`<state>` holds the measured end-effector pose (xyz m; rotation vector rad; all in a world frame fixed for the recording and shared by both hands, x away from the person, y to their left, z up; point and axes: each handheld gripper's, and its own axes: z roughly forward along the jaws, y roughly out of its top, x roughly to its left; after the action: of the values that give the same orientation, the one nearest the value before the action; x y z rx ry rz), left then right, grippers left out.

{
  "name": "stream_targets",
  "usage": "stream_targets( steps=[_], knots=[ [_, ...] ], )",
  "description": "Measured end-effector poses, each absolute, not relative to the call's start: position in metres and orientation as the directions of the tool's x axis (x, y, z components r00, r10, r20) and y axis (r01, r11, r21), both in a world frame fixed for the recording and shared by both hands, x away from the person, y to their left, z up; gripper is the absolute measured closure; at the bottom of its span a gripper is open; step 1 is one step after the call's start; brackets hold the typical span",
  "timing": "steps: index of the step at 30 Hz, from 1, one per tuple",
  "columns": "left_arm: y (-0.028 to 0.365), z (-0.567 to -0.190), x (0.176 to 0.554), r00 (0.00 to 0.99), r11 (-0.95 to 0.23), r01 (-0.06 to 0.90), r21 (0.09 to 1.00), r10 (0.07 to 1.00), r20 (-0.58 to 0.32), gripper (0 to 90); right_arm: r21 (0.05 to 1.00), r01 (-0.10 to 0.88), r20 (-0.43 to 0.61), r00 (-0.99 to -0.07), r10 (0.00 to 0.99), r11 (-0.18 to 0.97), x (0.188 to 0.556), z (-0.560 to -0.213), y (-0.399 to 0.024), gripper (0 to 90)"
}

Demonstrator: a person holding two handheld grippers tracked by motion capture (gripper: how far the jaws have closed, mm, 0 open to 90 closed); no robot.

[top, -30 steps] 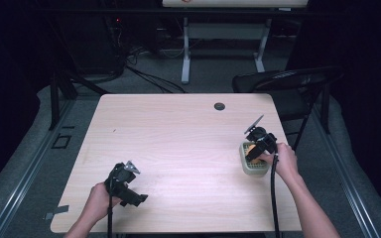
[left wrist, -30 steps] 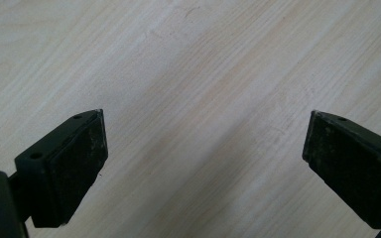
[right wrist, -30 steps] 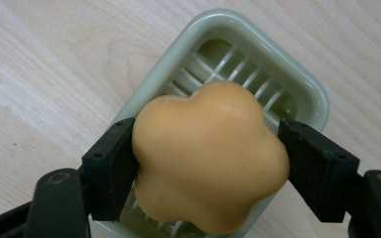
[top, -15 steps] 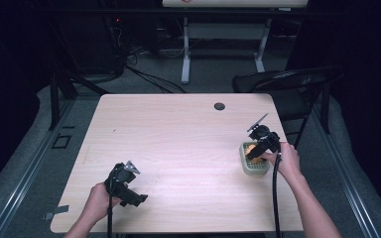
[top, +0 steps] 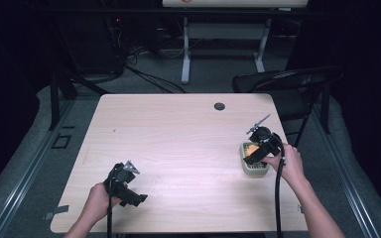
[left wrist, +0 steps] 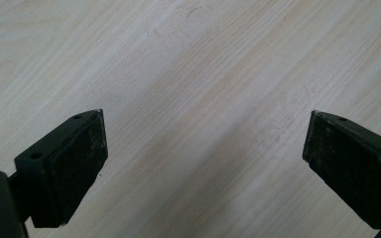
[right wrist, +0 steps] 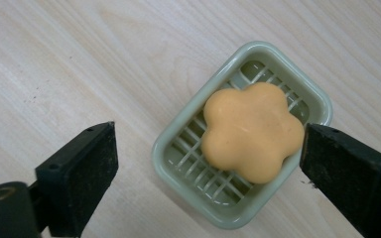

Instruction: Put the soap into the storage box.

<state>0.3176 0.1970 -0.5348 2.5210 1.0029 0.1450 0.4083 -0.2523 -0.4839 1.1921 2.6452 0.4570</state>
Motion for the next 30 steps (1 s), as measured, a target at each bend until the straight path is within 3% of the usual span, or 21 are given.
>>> stream_targets(
  steps=[10,30],
  knots=[
    [0.197,-0.534,0.317,0.734,-0.651,0.632,0.421,0.677,-0.055,3.9,0.395,0.662,-0.055,-0.675,0.736,0.637,0.379,-0.475,-0.25,3.2],
    [0.197,-0.534,0.317,0.734,-0.65,0.629,0.425,0.677,-0.052,3.7,0.366,0.611,-0.064,-0.737,0.673,0.703,0.328,-0.484,-0.239,2.4]
  ],
)
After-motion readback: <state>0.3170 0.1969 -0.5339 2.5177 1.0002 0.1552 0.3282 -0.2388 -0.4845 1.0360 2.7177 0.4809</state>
